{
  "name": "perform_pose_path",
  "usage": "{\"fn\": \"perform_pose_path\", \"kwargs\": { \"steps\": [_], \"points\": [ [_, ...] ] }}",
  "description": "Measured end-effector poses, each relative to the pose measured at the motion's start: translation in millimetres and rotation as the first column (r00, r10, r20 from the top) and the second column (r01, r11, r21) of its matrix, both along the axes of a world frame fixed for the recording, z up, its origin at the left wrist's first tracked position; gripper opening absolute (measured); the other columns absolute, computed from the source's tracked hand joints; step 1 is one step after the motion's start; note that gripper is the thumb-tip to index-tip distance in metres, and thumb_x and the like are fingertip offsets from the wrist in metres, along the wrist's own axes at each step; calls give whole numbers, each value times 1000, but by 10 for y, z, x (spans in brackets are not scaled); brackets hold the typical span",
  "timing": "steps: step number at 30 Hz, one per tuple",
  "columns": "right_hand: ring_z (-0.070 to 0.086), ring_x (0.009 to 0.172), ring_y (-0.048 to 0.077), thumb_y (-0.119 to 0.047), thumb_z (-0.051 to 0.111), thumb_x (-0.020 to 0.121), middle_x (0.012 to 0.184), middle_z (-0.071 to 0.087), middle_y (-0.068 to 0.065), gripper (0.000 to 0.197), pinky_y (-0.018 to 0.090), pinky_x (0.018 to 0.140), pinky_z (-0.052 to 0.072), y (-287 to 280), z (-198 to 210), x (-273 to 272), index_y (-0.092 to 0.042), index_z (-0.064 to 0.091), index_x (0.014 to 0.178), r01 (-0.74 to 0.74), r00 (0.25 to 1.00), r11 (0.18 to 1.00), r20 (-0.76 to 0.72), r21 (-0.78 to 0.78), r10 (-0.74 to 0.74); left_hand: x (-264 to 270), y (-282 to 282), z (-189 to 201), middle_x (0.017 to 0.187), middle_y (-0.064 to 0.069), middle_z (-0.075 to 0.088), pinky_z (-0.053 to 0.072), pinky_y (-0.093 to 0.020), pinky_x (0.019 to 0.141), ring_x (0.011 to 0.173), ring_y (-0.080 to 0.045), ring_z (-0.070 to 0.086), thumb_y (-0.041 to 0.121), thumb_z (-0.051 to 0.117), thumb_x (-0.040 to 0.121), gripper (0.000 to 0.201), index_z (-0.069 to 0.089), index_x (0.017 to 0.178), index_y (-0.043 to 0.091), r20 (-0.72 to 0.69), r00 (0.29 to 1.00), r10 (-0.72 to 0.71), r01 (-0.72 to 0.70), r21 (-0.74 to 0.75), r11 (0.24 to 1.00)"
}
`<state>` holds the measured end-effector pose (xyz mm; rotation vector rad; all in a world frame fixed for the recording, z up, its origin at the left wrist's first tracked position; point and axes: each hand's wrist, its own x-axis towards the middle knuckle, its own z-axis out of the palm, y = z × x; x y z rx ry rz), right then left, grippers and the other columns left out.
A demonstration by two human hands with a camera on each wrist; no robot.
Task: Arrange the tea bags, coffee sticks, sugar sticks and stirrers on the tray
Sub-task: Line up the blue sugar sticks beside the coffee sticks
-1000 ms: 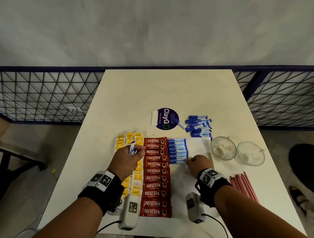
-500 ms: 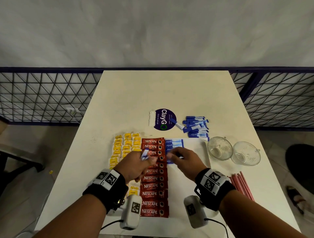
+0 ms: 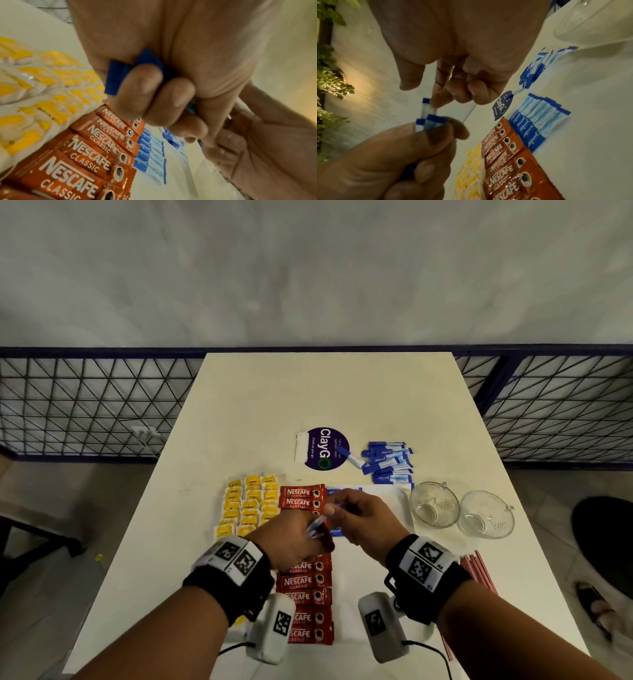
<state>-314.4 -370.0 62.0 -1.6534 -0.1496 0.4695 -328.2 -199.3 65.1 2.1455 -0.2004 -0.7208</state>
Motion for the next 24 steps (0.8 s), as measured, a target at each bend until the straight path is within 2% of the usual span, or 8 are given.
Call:
{"fn": "perform_pose_path", "kwargs": {
  "steps": [3,6,8,11,13,17,20,24],
  "points": [
    [47,49,3,-16,64,89,63,61,-5,10,20,52,41,1,-54,3,-17,66,79,3,1000,996,24,-86,-1,16,-13,-53,71,8,61,43,-23,61,64,-10,59,26,68,85,8,61,81,29,55,998,-1,-3,65,998],
    [48,51,9,-7,63,87,60,61,-5,17,26,55,42,-82,-104,52,-18,65,75,114,993,987,-13,-110,-116,6,110,-99,72,6,60,42,-24,59,62,-8,54,33,69,86,10,63,86,25,73,996,42,-49,88,995],
    [48,51,11,-3,63,85,60,61,-5,16,26,53,42,-148,-118,81,-15,65,76,163,986,982,-19,-95,-165,-23,178,-114,72,4,62,43,-22,53,57,-7,52,32,72,85,19,65,98,20,8,988,156,-155,-28,987],
    [48,49,10,-4,65,86,61,60,-7,14,24,51,43,-213,-129,91,-15,63,78,174,985,979,11,-102,-174,-57,209,-119,64,0,52,30,-19,37,41,-8,34,30,72,80,33,62,104,10,-312,873,375,-478,-395,784],
    [48,49,11,-7,65,86,67,62,-5,12,24,51,43,-234,-141,88,-17,62,79,171,985,977,43,-128,-167,-33,203,-107,66,-6,55,25,-17,36,38,-9,29,33,67,81,29,61,94,8,-346,824,449,-565,-455,688],
    [50,51,15,-14,66,87,75,66,1,7,28,51,43,-271,-198,89,-17,61,89,206,978,970,1,-131,-207,5,121,-101,57,-3,54,24,-18,39,35,-9,28,17,58,96,18,61,80,10,-221,822,525,-569,-371,734],
    [47,47,14,-13,62,90,74,69,5,4,25,49,40,-289,-234,57,-10,63,87,258,960,961,-80,-99,-267,12,61,-124,45,8,50,30,-23,44,36,-4,35,26,58,95,27,61,70,17,0,878,479,-468,-216,857],
    [41,40,13,-6,61,90,68,67,5,10,22,42,35,-361,-372,59,-6,63,80,370,904,925,-197,-83,-379,32,85,-197,70,6,65,40,-21,54,56,-4,55,34,58,94,21,65,79,20,189,877,442,-448,-15,894]
  ]
}}
